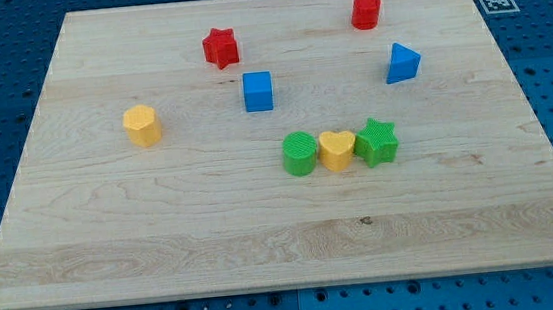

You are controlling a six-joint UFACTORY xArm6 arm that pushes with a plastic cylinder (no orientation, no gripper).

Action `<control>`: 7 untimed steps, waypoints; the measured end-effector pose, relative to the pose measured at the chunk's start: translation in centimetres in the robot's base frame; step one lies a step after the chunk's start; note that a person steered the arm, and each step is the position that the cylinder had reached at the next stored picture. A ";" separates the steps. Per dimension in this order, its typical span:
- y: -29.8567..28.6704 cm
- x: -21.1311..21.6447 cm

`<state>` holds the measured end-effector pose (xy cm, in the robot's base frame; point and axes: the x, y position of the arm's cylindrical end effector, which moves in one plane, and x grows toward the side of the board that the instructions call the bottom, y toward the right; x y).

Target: Move blue triangle diagonal to the green star

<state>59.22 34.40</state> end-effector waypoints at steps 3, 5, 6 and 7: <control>-4.0 -15.2; -10.5 -24.9; -14.0 -26.6; -15.4 -26.8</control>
